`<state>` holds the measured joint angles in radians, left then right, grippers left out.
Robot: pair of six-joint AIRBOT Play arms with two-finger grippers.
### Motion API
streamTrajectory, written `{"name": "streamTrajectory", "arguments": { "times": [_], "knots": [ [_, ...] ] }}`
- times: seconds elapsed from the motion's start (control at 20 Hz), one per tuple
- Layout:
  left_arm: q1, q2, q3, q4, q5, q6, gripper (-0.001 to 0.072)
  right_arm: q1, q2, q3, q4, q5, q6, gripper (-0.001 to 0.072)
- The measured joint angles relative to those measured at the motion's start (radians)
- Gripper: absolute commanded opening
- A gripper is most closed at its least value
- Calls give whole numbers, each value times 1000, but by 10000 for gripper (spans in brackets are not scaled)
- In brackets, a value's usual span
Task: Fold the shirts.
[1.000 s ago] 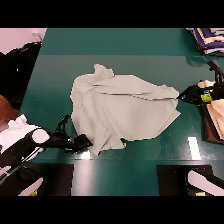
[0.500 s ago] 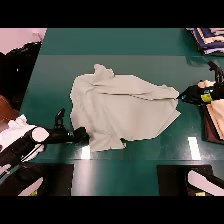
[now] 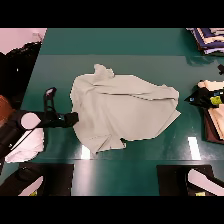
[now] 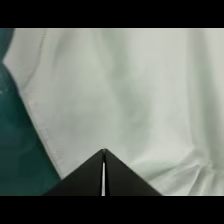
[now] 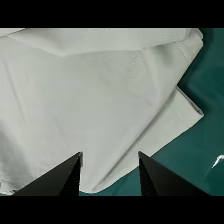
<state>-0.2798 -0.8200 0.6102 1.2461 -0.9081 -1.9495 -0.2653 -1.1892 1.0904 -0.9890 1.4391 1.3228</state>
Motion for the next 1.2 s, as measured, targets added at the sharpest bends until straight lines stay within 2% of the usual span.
{"name": "streamTrajectory", "arguments": {
  "times": [0.05, 0.1, 0.3, 0.5, 1.05, 1.2],
  "knots": [
    [23, 0, 7, 5, -34, 2, 513, -5, 0, 0, 0, 3, -1, 410],
    [40, 0, 12, 5, -69, 11, 714, -9, 0, 0, 0, 5, -2, 410],
    [70, 0, -2, -49, -189, 54, 713, -15, 0, 0, 1, 7, -4, 410],
    [79, 0, -80, -153, -210, 91, 713, -16, 0, 0, 1, 8, -5, 410],
    [80, 2, -266, -385, -60, 160, 713, -16, 0, 0, 3, 9, -5, 410],
    [34, 3, -286, -417, -2, 165, 713, -16, 0, 0, 3, 9, -5, 410]
  ]
}}
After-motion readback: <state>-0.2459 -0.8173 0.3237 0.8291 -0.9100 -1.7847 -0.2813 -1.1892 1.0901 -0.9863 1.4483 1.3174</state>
